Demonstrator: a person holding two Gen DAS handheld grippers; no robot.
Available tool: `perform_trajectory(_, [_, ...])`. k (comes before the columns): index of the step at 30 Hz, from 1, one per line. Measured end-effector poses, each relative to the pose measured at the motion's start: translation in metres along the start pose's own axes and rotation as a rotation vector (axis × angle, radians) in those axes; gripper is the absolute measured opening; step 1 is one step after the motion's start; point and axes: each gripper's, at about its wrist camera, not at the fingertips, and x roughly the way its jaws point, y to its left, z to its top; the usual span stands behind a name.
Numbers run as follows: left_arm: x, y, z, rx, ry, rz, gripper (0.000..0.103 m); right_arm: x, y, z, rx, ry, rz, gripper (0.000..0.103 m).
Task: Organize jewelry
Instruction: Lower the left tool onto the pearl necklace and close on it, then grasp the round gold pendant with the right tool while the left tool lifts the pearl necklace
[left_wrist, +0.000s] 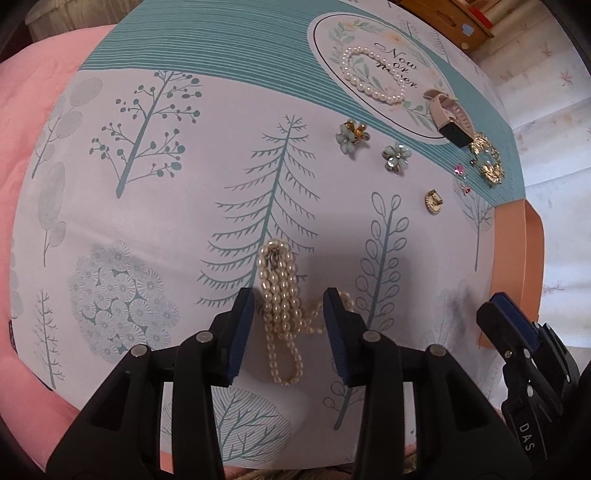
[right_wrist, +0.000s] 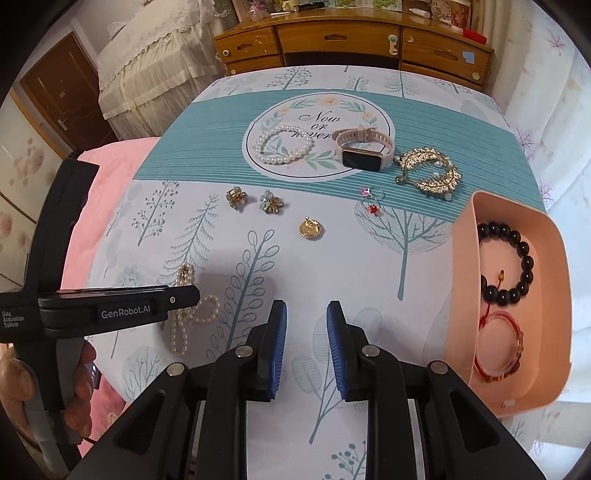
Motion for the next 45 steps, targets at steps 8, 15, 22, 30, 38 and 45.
perform_trajectory(8, [0.009,-0.022,0.0,-0.004,-0.017,0.122,0.036,0.008,-0.012,0.009,0.014,0.004,0.008,0.022])
perform_trajectory(15, [0.014,-0.033,0.006,-0.068,-0.02,0.166,0.036,0.015,-0.025,0.013,0.042,0.006,0.015,0.022])
perform_trajectory(22, [0.016,-0.036,0.001,-0.097,-0.04,0.198,0.025,0.023,-0.036,0.014,0.07,0.019,0.02,0.022])
perform_trajectory(30, [0.009,-0.013,-0.003,-0.158,-0.03,0.118,0.003,0.032,-0.038,0.029,0.085,0.025,0.038,0.022])
perform_trajectory(38, [-0.021,-0.009,-0.001,-0.142,-0.081,0.031,0.003,0.039,-0.03,0.056,0.083,0.031,0.062,0.022])
perform_trajectory(45, [-0.053,-0.011,0.018,-0.091,-0.132,-0.027,0.003,0.042,-0.022,0.081,0.084,0.041,0.087,0.022])
